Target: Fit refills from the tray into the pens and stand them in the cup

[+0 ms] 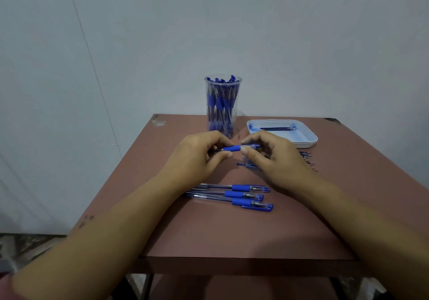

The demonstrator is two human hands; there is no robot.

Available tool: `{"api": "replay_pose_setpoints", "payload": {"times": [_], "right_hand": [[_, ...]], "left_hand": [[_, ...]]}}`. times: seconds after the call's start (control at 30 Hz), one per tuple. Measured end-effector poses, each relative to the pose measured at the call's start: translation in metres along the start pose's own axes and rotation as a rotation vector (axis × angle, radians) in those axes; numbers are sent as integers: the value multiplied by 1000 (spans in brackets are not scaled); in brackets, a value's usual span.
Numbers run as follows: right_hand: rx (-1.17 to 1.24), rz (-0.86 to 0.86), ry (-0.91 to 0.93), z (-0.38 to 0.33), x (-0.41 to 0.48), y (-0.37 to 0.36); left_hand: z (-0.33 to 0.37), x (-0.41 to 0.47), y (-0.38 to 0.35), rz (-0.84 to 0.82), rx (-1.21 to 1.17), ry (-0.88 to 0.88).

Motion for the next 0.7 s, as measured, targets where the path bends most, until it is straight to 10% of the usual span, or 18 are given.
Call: {"api": "replay_pose_setpoints", "payload": {"times": [0.13,0.43,0.7], "right_hand": [[415,44,-109,4,6,9],[280,396,-31,-12,58,84],[118,414,-32,-14,110,116]], "left_hand": [[-2,3,0,11,20,-16],[-41,61,50,58,264,55],[-62,98,45,8,27,68]]}}
Point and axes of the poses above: each hand's wrist, its own x-axis towards the middle knuckle, its own y-axis out of the back of the hand, z = x × y, the point moved 3 cm from there along x, towards the middle knuckle, and after that the axes turned 10 degrees about -z, right-handed, at the moved point
